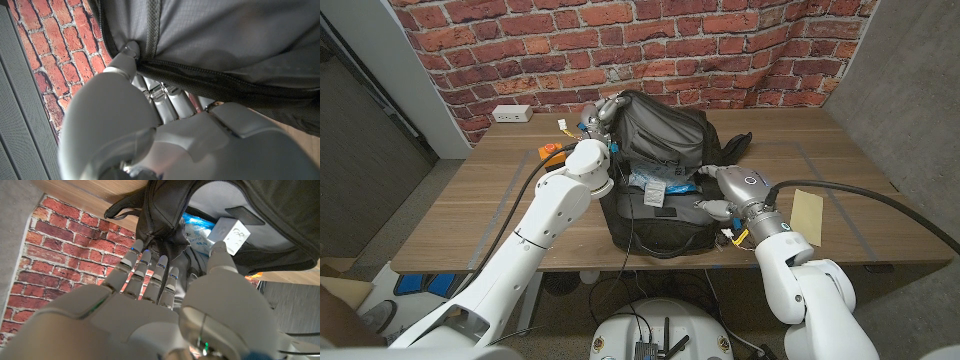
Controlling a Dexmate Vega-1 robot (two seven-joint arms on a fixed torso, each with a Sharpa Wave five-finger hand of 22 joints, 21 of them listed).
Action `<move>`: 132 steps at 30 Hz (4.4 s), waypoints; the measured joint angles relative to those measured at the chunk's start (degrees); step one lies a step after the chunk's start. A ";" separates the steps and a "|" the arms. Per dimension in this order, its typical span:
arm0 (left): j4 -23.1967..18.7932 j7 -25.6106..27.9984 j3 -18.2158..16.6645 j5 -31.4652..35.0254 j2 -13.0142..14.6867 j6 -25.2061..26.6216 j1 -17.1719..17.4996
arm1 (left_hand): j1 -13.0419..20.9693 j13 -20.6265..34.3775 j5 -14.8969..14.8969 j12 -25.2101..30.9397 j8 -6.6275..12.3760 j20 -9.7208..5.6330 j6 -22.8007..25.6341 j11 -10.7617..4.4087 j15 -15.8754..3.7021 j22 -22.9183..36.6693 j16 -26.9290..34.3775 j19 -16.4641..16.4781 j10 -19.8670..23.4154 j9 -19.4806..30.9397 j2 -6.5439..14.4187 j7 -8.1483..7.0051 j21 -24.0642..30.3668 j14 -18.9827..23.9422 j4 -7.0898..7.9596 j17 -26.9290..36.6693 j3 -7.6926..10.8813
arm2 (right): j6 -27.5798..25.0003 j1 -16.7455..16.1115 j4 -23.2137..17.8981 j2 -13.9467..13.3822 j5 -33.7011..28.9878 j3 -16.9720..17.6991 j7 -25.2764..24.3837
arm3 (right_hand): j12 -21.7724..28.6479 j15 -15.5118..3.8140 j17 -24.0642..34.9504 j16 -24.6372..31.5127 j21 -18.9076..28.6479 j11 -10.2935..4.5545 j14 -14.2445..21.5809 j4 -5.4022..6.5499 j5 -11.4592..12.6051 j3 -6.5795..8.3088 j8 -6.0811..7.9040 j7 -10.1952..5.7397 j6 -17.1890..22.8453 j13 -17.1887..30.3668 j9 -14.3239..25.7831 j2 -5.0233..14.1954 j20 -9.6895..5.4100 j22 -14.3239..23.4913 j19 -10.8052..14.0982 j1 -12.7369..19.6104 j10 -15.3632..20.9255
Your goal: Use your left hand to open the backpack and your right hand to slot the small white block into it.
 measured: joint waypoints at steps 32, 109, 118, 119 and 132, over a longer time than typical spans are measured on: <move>-2.39 0.20 -0.35 -3.21 2.62 5.20 -0.36 | -0.49 0.00 -0.04 0.12 -0.01 0.00 -0.01 0.12 0.00 0.00 -0.01 0.00 0.12 -0.03 0.03 -0.01 0.00 0.00 0.14 -0.05 0.14 | -1.68 -4.35 0.76 -5.50 30.32 14.14 -16.93 | 0.00 0.00 -0.27 -0.01 0.00 1.03 0.61 0.41 0.26 -0.41 0.23 1.03 3.45 0.02 0.00 1.29 -0.21 -0.16 0.83 -2.79 2.26; 10.04 -48.55 2.36 -14.56 26.98 10.92 -16.56 | -1.46 0.27 0.44 -0.43 -0.01 0.17 -2.19 -0.26 1.92 -0.29 -0.87 -0.85 -1.59 0.23 0.42 0.53 -0.26 -3.80 0.39 -0.30 1.02 | 6.51 12.78 16.42 -20.14 78.07 19.16 -33.00 | -1.57 0.07 -0.81 -1.10 -0.67 1.96 -0.99 -0.25 0.25 -1.11 -2.00 2.55 3.34 -0.24 0.00 2.57 -0.32 -0.13 1.11 -4.81 1.51; 13.15 -57.49 4.27 -11.25 27.98 7.29 -18.46 | -1.76 0.26 0.44 -0.44 -0.01 0.48 -2.29 -0.05 2.02 -0.30 -0.87 -1.16 -2.00 0.22 0.55 0.44 -0.45 -4.11 0.22 -0.31 1.18 | 8.92 15.38 19.54 -20.80 81.39 17.83 -34.02 | -1.96 -0.10 -0.80 -1.10 -0.67 2.05 -1.16 -0.24 0.25 -1.11 -2.00 2.55 3.33 -0.24 0.00 2.57 -0.32 -0.13 1.11 -4.81 0.98; 13.49 -57.87 4.44 -11.14 28.08 7.17 -18.67 | -1.84 0.26 0.44 -0.44 -0.01 0.48 -2.29 0.03 2.11 -0.30 -0.87 -1.16 -2.09 0.22 0.63 0.44 -0.45 -4.20 0.23 -0.31 1.18 | 9.21 15.42 19.58 -20.81 81.68 17.81 -34.13 | -1.96 -0.10 -0.80 -1.10 -0.67 2.05 -1.16 -0.24 0.25 -1.11 -2.00 2.55 3.34 -0.24 0.00 2.58 -0.32 -0.13 1.12 -4.82 0.98; 14.89 -65.06 5.37 -7.68 29.42 4.61 -19.60 | -2.32 0.25 0.67 -0.44 -0.01 0.49 -2.78 0.22 2.33 -0.30 -0.87 -1.76 -2.73 0.26 0.30 0.51 -0.45 -4.81 0.46 -0.31 1.42 | 12.39 18.39 23.58 -21.70 84.93 15.95 -35.70 | -1.96 -0.10 -1.06 -1.10 -0.89 2.36 -1.16 -0.50 0.69 -1.36 -2.44 2.55 3.34 -0.23 0.00 2.95 -0.62 -0.13 0.80 -5.19 0.67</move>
